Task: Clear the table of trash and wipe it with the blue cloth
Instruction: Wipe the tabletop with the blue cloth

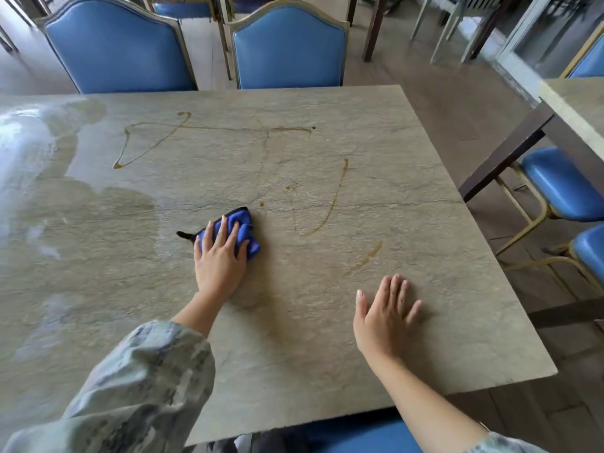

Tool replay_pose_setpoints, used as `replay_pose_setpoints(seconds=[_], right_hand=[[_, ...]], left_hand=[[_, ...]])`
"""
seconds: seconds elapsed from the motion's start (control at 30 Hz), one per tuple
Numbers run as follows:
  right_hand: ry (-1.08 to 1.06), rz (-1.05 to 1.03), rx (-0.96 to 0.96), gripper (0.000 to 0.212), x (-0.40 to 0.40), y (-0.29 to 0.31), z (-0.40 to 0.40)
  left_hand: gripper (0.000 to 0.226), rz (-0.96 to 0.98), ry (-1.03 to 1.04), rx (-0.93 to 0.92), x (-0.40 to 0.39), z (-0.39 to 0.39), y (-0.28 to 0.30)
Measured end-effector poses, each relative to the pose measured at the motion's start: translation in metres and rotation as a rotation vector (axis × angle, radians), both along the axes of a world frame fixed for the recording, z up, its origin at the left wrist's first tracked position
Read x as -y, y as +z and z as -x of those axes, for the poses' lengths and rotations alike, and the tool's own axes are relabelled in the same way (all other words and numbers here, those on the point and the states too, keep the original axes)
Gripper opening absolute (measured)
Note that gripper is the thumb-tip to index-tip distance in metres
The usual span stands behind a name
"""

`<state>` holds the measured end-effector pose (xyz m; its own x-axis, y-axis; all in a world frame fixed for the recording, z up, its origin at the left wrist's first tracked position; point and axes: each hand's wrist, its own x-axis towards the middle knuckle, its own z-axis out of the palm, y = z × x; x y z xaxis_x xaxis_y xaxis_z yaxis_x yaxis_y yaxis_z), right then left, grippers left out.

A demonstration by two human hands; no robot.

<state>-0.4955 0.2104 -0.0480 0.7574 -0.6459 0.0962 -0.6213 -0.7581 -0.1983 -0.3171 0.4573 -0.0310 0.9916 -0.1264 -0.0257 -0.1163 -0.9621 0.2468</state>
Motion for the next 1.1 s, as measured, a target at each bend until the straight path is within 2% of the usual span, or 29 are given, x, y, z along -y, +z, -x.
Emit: replay_pose_setpoints(seconds=[0.23,0.37,0.43,0.73,0.93,1.1], right_hand=[[-0.04,0.012,-0.024,0.079,-0.007,0.001,-0.015],[-0.034,0.033,-0.057,0.079,-0.007,0.003,-0.015],[-0.032,0.038,-0.057,0.079,-0.008,0.003,-0.015],[-0.032,0.034,-0.04,0.079,-0.009,0.005,-0.016],[-0.044,0.014,-0.026,0.078,-0.009,0.006,-0.016],[-0.041,-0.002,-0.02,0.071,-0.008,0.007,-0.015]], left_hand=[[0.051,0.019,0.263,-0.04,-0.08,-0.059,0.004],[0.056,0.045,0.459,-0.096,-0.065,-0.061,0.004],[0.058,0.069,0.49,-0.113,-0.046,-0.064,0.007],[0.054,0.012,0.002,-0.058,0.06,-0.069,0.005],[0.054,-0.03,-0.303,-0.044,0.131,-0.018,0.007],[0.056,-0.015,-0.429,-0.018,0.153,0.035,0.002]])
